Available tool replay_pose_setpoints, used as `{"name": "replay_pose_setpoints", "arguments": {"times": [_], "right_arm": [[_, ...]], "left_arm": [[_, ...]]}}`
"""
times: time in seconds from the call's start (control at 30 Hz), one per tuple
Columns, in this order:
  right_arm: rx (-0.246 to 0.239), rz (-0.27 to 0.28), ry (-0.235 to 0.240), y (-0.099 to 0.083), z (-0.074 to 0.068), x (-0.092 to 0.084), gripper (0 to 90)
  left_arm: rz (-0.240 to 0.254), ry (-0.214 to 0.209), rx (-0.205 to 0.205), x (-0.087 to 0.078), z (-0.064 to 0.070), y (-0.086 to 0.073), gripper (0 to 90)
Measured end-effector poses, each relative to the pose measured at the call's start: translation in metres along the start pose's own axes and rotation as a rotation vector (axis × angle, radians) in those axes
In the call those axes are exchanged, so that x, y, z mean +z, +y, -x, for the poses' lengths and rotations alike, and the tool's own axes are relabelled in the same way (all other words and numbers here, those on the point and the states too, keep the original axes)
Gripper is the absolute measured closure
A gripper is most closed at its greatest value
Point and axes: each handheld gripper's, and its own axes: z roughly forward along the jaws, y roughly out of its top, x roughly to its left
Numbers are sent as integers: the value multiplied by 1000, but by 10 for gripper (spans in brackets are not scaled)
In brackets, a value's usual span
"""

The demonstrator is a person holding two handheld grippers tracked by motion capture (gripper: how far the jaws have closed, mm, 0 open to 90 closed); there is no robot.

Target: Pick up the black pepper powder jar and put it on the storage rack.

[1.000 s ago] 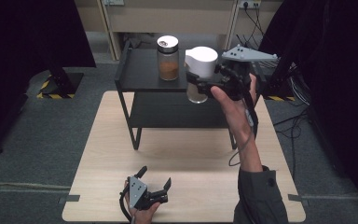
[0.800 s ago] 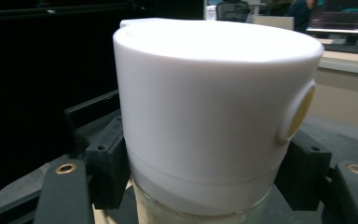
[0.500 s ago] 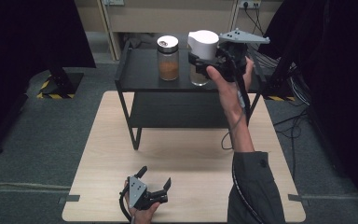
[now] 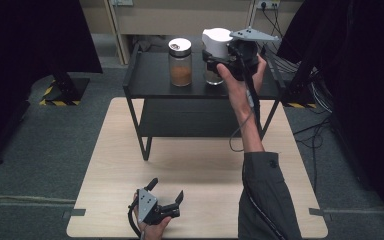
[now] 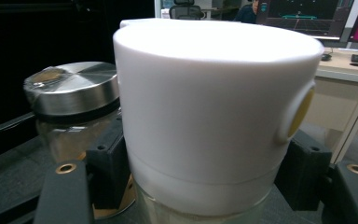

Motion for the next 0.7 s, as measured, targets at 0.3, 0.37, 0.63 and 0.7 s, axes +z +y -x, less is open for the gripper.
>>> {"name": "replay_pose_setpoints", "arguments": {"times": [0.3, 0.37, 0.63, 0.7], "right_arm": [[-4, -15, -16, -2, -2, 9, 308], [-8, -10, -18, -4, -3, 9, 308], [-15, -8, -34, -5, -7, 9, 201], [10, 6, -22, -8, -3, 8, 120]], "left_arm": [[3, -1, -2, 0, 0, 0, 1], [4, -1, -3, 0, 0, -1, 2], [4, 0, 1, 0, 0, -1, 2], [3, 0, 3, 0, 0, 0, 1]]}}
